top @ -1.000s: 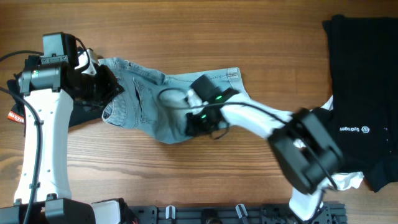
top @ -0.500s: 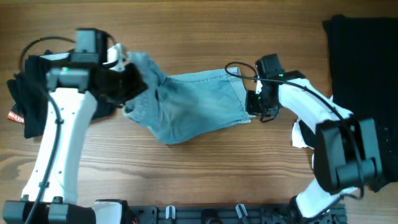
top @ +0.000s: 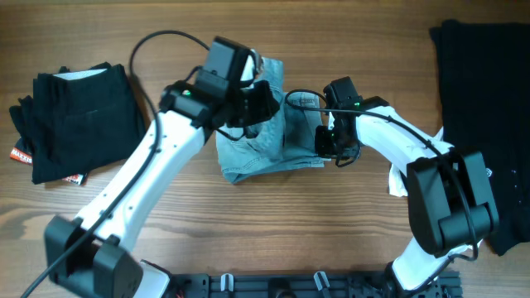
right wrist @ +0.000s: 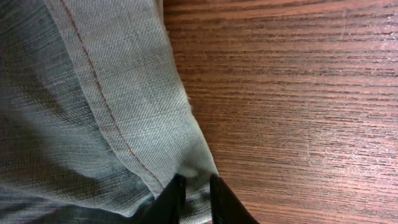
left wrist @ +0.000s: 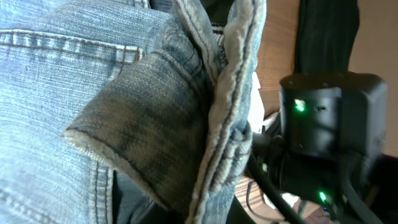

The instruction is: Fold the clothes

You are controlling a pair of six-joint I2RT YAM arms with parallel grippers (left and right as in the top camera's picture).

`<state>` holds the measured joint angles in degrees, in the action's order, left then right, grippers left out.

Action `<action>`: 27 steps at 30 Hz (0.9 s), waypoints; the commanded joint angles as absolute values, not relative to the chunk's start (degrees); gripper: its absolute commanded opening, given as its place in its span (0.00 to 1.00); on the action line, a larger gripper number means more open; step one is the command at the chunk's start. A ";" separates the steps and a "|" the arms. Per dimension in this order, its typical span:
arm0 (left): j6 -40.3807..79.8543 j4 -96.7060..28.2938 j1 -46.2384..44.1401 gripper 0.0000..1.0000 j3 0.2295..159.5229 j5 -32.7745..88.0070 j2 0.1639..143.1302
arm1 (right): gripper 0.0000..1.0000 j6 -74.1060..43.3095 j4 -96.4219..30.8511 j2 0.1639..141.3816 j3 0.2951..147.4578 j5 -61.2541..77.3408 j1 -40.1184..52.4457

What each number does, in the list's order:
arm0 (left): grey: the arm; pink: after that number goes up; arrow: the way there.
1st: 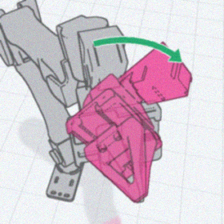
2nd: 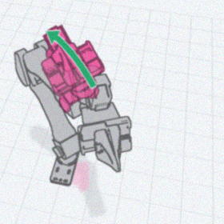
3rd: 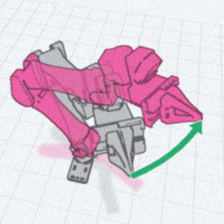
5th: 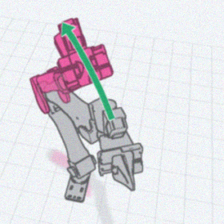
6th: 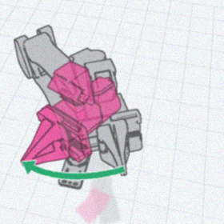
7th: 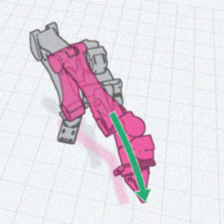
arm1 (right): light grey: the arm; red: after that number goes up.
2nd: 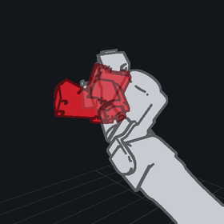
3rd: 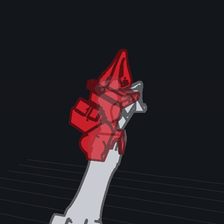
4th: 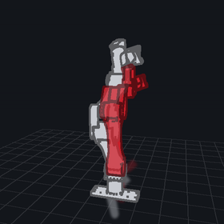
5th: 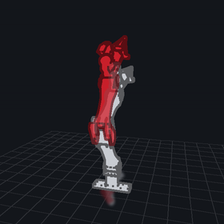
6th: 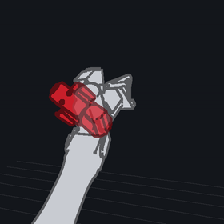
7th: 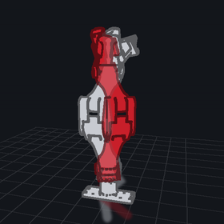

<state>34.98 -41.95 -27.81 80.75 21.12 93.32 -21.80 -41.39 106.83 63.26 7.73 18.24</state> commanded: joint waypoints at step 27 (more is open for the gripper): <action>25.98 -40.88 -12.43 0.91 81.65 15.75 120.11 | 0.23 -13.76 -54.72 92.16 71.72 13.65 9.91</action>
